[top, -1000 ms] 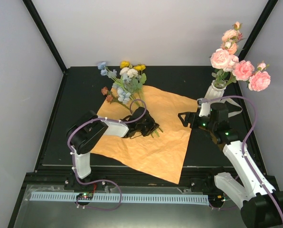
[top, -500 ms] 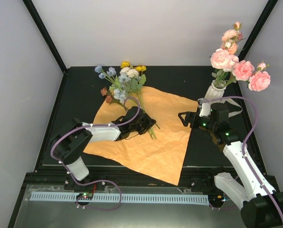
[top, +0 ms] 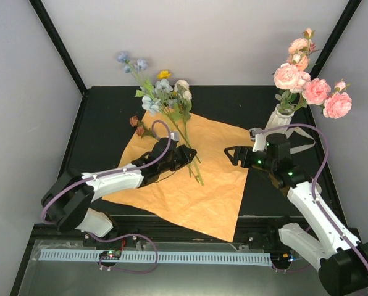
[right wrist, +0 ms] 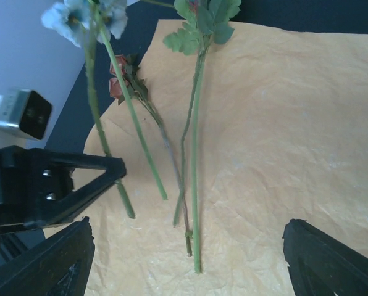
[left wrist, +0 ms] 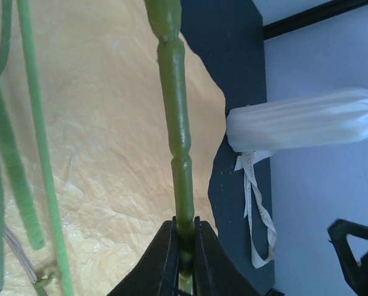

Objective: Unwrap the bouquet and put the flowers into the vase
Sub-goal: Pick up the fake flower from the wrapping paper, then place the fake flower on the wrapping paper.

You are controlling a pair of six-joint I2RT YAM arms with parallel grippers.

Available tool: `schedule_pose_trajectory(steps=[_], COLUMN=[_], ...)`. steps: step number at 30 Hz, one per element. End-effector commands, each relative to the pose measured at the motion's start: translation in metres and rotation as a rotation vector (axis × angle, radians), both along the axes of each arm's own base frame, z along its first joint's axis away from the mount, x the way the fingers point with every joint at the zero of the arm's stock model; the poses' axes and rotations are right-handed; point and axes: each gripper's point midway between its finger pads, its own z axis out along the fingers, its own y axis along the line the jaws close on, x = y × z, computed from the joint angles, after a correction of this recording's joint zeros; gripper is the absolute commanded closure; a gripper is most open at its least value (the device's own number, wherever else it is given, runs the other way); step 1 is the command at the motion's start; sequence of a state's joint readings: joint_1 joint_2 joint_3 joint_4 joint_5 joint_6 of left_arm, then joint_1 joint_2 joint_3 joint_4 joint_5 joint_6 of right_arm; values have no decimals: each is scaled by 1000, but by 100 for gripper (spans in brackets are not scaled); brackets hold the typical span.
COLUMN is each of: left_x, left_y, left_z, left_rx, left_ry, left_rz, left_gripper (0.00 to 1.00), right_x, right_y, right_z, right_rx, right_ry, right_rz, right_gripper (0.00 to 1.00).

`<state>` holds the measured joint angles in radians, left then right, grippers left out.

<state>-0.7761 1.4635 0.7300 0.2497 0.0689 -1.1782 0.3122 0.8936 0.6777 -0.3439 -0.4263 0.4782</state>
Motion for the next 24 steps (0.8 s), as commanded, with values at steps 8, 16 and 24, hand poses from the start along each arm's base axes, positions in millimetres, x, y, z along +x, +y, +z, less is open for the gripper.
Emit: schedule_pose_trajectory(steps=[8, 16, 24], left_x=[-23, -64, -61], left_y=[30, 21, 54], left_z=[9, -3, -26], left_rx=[171, 150, 205], left_ry=[-119, -82, -33], left_rz=[-49, -280, -195], left_gripper=[98, 98, 98], right_x=[12, 11, 29], right_y=[10, 30, 60], right_z=[12, -1, -11], right_rx=[-1, 6, 33], right_ry=[-14, 16, 47], right_rz=[4, 52, 71], right_gripper=[17, 22, 35])
